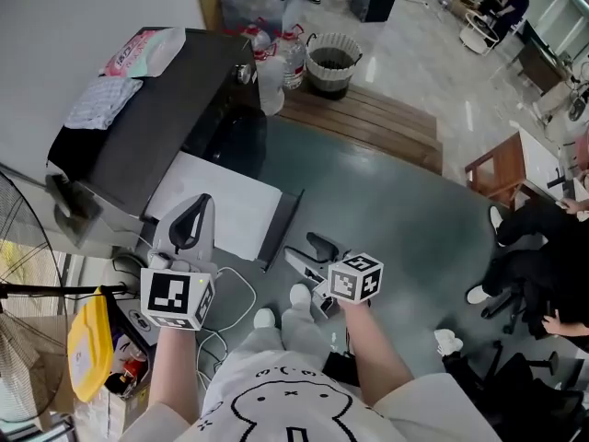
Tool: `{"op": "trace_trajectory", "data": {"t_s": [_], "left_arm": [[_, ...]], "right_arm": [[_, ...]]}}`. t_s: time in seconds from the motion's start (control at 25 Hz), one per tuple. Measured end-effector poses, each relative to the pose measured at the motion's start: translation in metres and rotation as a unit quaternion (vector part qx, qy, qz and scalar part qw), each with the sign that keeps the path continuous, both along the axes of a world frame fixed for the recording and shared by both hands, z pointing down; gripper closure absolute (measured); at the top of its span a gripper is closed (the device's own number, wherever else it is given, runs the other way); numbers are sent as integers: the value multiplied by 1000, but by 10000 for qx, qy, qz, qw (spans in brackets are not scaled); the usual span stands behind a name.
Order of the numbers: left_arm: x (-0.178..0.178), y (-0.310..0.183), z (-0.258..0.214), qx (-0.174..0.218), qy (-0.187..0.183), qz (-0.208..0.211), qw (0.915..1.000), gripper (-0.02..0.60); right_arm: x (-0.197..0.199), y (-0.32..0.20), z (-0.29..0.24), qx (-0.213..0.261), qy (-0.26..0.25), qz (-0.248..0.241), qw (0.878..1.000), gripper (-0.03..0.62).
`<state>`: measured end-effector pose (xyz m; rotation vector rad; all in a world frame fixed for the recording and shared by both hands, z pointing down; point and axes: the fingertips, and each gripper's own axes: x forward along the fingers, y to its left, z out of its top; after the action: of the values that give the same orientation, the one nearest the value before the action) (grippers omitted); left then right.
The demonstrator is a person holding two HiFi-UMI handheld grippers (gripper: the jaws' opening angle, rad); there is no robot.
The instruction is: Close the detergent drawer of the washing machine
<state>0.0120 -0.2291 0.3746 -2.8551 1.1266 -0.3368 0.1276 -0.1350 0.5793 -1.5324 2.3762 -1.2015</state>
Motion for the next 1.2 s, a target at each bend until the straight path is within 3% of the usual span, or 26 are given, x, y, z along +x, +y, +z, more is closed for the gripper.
{"op": "trace_trajectory", "data": {"t_s": [0.32, 0.52, 0.92, 1.2], "left_arm": [[-2, -9, 0, 18, -109, -189, 9998, 563], [-6, -12, 4, 7, -189, -303, 9994, 563], [-12, -5, 15, -25, -477, -423, 9980, 563], [-17, -1, 20, -67, -591, -529, 9968, 563]], "right_arm": [[-14, -9, 16, -89, -1019, -601, 9929, 261], [-18, -12, 21, -83, -1405, -830, 9866, 260], [-26, -16, 25, 190, -2497, -1169, 9611, 260], [-27, -20, 27, 317, -2561, -1475, 9548, 250]]}}
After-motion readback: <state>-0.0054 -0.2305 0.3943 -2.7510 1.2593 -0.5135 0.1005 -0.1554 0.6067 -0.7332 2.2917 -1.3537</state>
